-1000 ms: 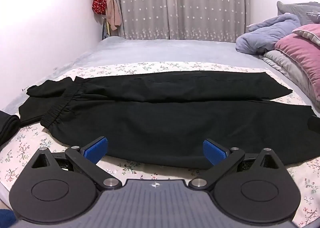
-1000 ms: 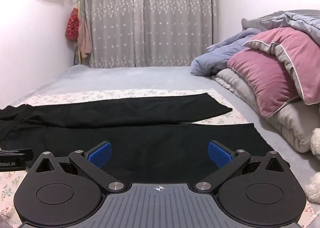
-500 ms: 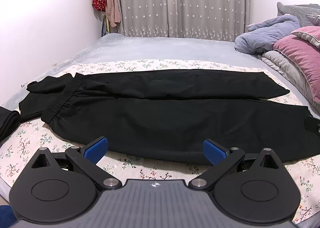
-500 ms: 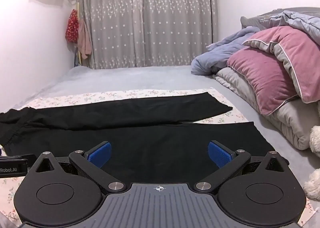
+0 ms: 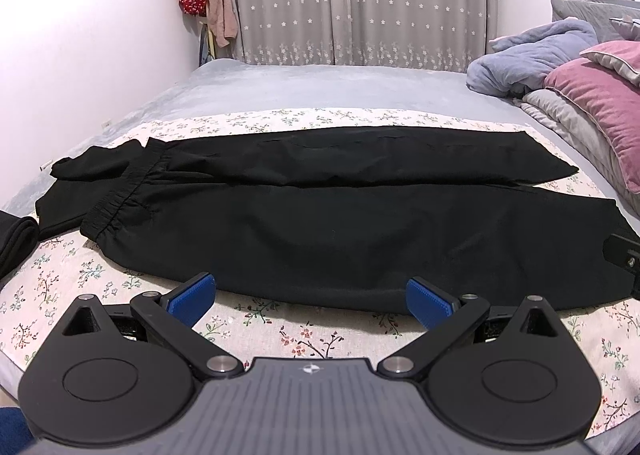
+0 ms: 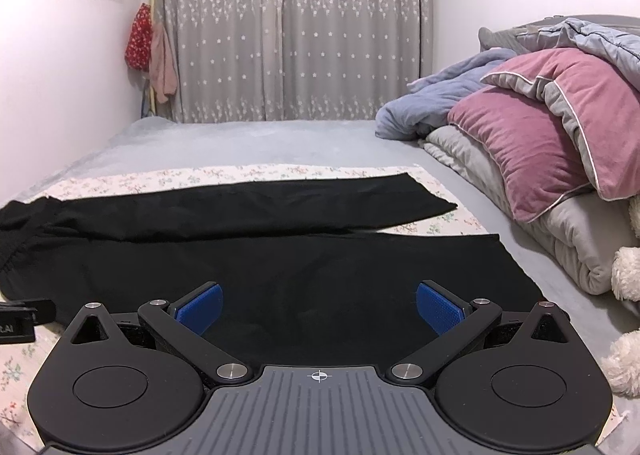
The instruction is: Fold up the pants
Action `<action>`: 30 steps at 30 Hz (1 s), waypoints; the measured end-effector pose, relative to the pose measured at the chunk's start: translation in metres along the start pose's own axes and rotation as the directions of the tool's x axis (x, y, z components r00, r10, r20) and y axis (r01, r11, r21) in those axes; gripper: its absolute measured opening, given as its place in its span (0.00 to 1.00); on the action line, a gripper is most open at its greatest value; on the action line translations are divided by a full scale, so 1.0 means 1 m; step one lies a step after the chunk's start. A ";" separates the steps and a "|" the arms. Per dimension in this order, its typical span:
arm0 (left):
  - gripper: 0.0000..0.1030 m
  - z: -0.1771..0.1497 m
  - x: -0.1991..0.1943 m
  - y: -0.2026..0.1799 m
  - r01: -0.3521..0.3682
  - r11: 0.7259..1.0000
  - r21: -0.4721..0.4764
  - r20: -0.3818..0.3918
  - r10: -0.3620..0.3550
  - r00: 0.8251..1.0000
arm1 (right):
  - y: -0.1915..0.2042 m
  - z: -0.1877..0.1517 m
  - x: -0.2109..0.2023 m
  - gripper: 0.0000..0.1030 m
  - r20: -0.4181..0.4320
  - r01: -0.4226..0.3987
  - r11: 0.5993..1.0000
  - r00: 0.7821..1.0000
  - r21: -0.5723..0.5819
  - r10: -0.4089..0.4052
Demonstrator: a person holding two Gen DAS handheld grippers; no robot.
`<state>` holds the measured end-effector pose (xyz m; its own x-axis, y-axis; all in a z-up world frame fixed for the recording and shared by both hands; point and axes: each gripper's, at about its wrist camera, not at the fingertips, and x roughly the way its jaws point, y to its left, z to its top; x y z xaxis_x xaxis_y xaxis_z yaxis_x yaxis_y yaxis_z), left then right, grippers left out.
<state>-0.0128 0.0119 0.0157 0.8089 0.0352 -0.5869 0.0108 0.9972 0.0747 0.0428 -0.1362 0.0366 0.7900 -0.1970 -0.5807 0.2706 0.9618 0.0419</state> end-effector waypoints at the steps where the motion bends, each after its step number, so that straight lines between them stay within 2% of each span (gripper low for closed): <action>1: 1.00 0.000 0.000 0.000 -0.001 1.000 0.001 -0.001 0.001 1.000 | 0.000 -0.001 0.001 1.00 -0.001 0.001 1.000 1.000 -0.001 -0.001; 11: 1.00 -0.001 0.005 0.001 -0.012 1.000 0.000 -0.011 0.012 1.000 | -0.012 -0.004 0.010 1.00 -0.034 0.003 1.000 0.999 0.010 -0.003; 30: 1.00 -0.004 0.010 0.002 -0.017 1.000 0.002 -0.038 0.017 0.999 | -0.006 -0.003 0.009 1.00 -0.045 0.001 1.000 0.999 -0.010 -0.002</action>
<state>-0.0070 0.0149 0.0070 0.7857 0.0552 -0.6161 -0.0022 0.9963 0.0864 0.0462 -0.1436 0.0287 0.7639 -0.1900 -0.6167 0.2664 0.9633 0.0333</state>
